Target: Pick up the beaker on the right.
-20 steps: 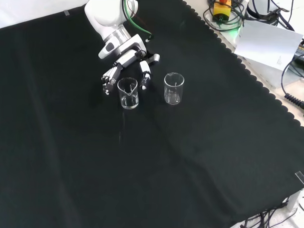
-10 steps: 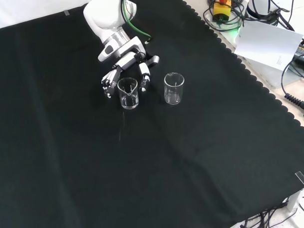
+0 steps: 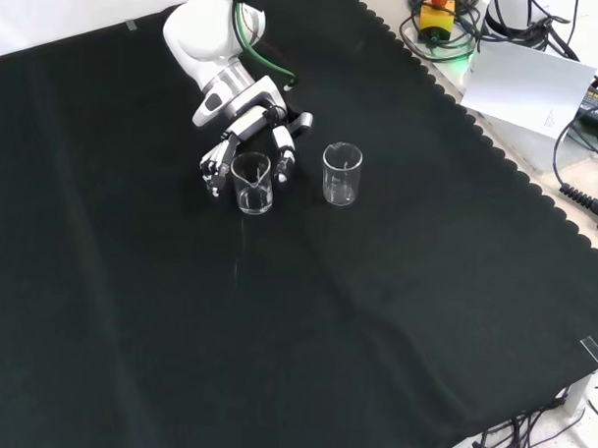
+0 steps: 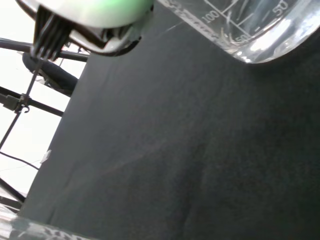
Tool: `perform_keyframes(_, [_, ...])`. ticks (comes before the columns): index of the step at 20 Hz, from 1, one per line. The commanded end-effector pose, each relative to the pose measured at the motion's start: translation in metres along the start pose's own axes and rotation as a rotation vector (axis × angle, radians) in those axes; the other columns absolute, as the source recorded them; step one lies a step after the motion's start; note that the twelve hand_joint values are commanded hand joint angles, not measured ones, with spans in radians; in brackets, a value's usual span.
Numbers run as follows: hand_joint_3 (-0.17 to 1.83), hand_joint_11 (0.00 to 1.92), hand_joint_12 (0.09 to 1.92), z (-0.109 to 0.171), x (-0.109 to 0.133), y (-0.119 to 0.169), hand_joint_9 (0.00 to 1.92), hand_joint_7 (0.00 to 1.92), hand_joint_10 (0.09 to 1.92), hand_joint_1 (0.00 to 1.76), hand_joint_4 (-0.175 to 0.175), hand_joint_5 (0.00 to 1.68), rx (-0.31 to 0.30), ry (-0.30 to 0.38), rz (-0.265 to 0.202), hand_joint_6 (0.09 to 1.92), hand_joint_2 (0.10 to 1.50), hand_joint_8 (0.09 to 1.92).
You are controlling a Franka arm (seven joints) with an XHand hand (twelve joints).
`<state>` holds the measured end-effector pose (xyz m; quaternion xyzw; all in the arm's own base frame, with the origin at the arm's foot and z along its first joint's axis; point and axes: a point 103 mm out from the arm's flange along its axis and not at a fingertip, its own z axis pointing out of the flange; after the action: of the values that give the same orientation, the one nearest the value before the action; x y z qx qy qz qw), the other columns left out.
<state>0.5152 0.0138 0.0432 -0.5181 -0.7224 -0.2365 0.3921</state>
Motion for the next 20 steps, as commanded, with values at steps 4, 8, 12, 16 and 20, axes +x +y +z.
perform_keyframes(4, [0.66,0.00,1.36,0.005,0.003,0.004,0.34,0.20,0.56,0.94,0.007,0.45,-0.004,-0.003,0.000,0.09,0.50,0.60])
perform_keyframes(8, [0.64,0.04,1.35,0.007,0.005,0.007,0.47,0.32,0.56,1.01,0.004,0.54,-0.023,-0.005,0.018,0.13,0.52,0.66])
perform_keyframes(12, [0.66,0.09,1.33,0.010,0.005,0.010,0.57,0.39,0.53,1.08,0.003,0.44,-0.029,0.028,0.029,0.69,0.54,0.71])
perform_keyframes(16, [0.71,0.14,1.32,0.012,0.003,0.012,0.63,0.45,0.55,1.13,-0.002,0.45,-0.048,0.075,0.041,0.96,0.54,0.77])
perform_keyframes(20, [0.67,0.37,1.25,0.008,0.003,0.014,0.79,0.62,0.60,1.19,-0.077,0.71,-0.120,0.113,0.088,1.12,0.68,0.89])
